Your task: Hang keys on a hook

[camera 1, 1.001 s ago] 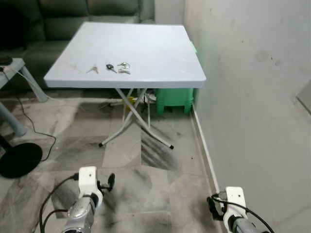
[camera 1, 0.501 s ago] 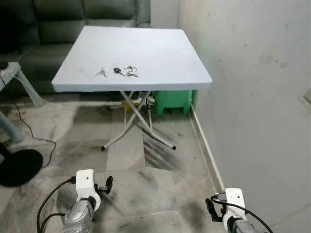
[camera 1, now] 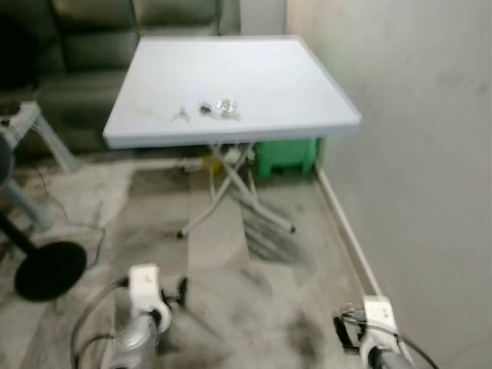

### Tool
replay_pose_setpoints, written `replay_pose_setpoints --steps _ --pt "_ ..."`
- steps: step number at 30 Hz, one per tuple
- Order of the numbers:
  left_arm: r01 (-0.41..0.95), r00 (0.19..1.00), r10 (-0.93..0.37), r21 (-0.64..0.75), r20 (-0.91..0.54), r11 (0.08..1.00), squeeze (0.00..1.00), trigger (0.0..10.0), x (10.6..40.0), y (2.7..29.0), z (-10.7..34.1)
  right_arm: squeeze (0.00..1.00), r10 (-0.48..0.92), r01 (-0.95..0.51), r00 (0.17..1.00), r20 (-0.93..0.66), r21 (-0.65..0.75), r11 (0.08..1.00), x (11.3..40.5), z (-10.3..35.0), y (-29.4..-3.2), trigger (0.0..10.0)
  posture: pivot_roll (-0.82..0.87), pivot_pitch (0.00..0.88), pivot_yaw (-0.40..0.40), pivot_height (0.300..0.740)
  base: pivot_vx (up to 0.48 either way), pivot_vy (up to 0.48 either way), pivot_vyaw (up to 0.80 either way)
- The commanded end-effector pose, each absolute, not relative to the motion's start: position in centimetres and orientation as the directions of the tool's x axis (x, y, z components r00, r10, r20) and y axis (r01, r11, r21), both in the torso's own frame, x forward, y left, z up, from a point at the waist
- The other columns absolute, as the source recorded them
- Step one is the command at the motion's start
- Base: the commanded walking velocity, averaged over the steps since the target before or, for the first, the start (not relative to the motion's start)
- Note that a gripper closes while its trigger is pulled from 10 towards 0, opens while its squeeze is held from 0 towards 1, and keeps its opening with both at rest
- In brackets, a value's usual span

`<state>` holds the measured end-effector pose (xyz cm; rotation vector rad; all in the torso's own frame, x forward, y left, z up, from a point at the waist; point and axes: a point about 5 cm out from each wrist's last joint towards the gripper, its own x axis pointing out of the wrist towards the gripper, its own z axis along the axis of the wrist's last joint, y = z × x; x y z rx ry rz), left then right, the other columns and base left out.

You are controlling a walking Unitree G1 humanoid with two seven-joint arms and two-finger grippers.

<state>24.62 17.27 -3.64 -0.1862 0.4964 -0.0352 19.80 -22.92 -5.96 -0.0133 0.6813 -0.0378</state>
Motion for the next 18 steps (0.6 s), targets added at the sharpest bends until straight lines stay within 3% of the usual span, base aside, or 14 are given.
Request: replay_pose_setpoints --steps 1,12,18 --pt "-0.022 0.882 -0.056 -0.159 -0.468 0.987 0.00 10.0 24.7 18.4 -3.5 0.00 -0.031 0.031 0.787 -0.616 -0.011 0.999 20.2 -5.8 -22.5 10.0 0.01 0.035 -0.024 0.740 0.000 0.000 0.00" --pt "0.018 0.949 -0.068 -0.160 -0.308 0.987 0.00 10.0 27.4 18.2 -0.6 0.00 0.007 0.003 0.894 -0.448 0.021 1.000 24.3 -2.8 -21.7 10.0 0.01 0.059 -0.020 0.740 0.000 0.000 0.00" --pt "0.013 0.977 -0.051 -0.184 -0.206 0.983 0.00 10.0 28.8 19.5 1.4 0.00 0.091 -0.100 0.967 -0.236 -0.028 0.995 27.5 1.0 -20.9 10.0 0.01 0.063 -0.016 0.740 0.000 0.000 0.00"
